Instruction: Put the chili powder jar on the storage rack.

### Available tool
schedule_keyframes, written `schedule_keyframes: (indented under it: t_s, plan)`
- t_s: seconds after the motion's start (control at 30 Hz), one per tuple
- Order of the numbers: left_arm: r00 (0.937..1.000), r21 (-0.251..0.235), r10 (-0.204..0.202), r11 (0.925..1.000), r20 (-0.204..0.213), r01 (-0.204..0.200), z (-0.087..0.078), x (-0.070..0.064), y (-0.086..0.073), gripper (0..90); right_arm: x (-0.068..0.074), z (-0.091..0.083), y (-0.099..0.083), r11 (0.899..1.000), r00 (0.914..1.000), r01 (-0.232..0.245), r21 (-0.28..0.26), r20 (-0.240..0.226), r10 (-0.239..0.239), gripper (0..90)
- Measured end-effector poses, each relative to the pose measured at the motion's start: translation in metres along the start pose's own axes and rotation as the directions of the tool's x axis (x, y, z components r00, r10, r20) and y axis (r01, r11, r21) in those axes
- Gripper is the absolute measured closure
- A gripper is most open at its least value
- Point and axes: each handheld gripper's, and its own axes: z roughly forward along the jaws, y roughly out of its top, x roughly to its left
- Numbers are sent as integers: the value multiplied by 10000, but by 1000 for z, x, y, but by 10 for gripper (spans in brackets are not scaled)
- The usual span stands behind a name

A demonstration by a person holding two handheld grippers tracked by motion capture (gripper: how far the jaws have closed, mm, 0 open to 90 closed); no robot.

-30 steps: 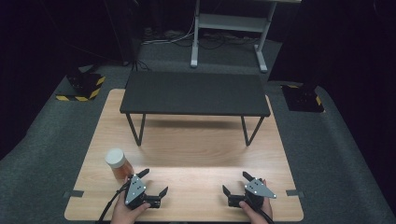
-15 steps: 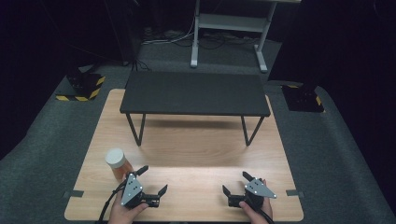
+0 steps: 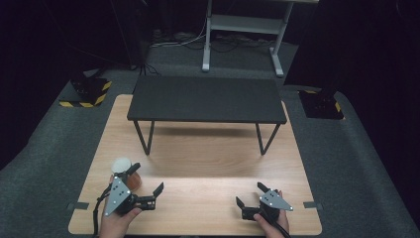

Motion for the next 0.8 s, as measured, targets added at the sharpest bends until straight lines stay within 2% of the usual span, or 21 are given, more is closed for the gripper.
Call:
schedule_keyframes:
  t_s: [0.07, 0.1, 0.17, 0.2, 0.3, 0.37, 0.47, 0.8]
  plan:
    - [9999, -62, 1, 10000, -136, -2, -2, 1, 0, 5, 0, 0, 0, 10000, 10000, -14, -12, 3, 14, 4]
    - [9992, -134, -16, 9999, -387, 11, -6, 4, 1, 5, 0, 0, 0, 10000, 10000, -11, -17, 4, 11, 4]
    - [9981, -218, -29, 9998, -613, 16, -11, 8, 1, 5, 0, 0, 0, 10000, 10000, 3, -2, 10, -3, 4]
    - [9981, -218, -29, 9998, -613, 16, -11, 8, 1, 5, 0, 0, 0, 10000, 10000, 3, -2, 10, -3, 4]
    - [9939, -327, -173, 9994, -1092, 138, -19, 15, -2, 5, 0, 0, 0, 10000, 10000, 5, 2, 5, -5, 4]
    - [9929, -335, -210, 9993, -1172, 172, -20, 17, -3, 5, 0, 0, 0, 10000, 10000, -1, -1, 4, 1, 4]
    - [9879, -271, -229, 9995, -1536, 190, -25, 22, -6, 5, 0, 0, 0, 10000, 10000, 14, 16, 2, -14, 4]
    - [9808, 253, -394, 9987, -1912, 451, -24, 31, -20, 5, 0, 0, 0, 10000, 10000, 0, -2, -10, 0, 4]
